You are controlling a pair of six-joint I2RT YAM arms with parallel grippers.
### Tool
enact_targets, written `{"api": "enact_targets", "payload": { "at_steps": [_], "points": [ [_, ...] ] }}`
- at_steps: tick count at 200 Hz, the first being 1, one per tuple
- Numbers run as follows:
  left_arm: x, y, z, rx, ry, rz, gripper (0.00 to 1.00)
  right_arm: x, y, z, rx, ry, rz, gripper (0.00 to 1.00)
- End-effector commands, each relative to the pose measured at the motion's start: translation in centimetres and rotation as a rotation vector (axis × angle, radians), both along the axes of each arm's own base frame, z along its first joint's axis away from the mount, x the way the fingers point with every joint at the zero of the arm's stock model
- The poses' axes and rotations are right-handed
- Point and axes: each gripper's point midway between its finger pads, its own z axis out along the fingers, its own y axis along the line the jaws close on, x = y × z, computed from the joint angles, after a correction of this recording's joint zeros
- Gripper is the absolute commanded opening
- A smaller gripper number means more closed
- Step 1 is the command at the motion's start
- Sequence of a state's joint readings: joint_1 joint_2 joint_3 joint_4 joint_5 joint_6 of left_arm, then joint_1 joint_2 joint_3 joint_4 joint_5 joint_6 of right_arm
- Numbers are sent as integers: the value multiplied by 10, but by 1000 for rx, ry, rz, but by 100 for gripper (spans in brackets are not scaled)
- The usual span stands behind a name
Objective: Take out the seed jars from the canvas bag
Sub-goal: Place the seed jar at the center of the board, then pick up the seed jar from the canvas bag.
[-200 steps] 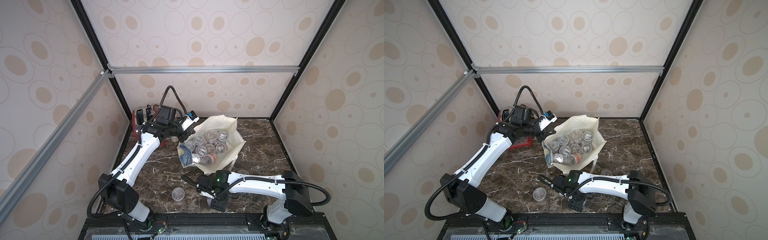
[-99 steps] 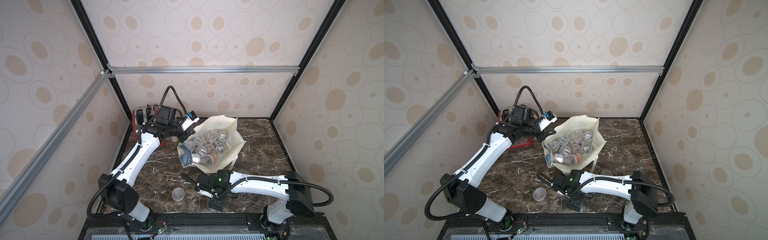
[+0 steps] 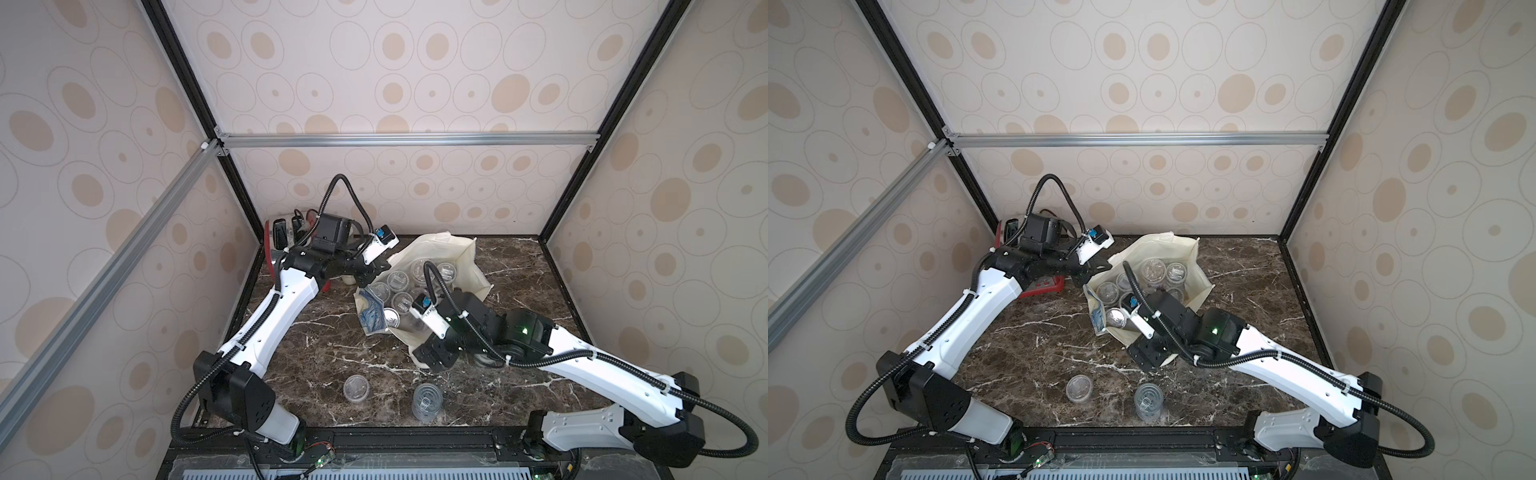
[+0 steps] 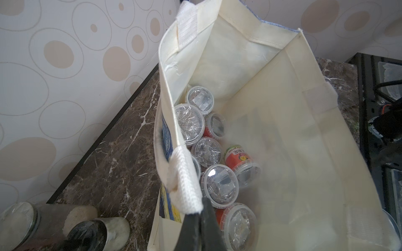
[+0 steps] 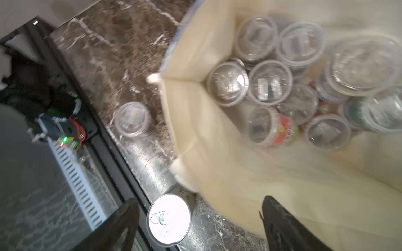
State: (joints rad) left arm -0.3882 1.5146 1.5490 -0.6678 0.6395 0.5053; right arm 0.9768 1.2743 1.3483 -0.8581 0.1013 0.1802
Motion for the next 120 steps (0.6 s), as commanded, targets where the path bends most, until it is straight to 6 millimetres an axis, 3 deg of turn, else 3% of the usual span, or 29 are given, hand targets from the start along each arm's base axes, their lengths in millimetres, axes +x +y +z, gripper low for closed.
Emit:
{"api": "enact_targets", "payload": {
  "at_steps": [1,20,54,94,120],
  "points": [
    [-32,-6,-3,-4,-18,-171,0,40,-24,6,-24,1,-225,90],
    [-47,-10,-15,-11,11,-244,0,57,-29,-11,-86,10,-281,91],
    [-51,-9,-17,-8,5,-251,0,69,-10,-45,-72,50,-270,94],
    [-58,-8,-11,-10,-7,-278,0,67,10,-89,-47,103,-196,94],
    [-56,-8,-7,-24,-2,-259,0,72,16,-108,-51,159,-287,94]
  ]
}}
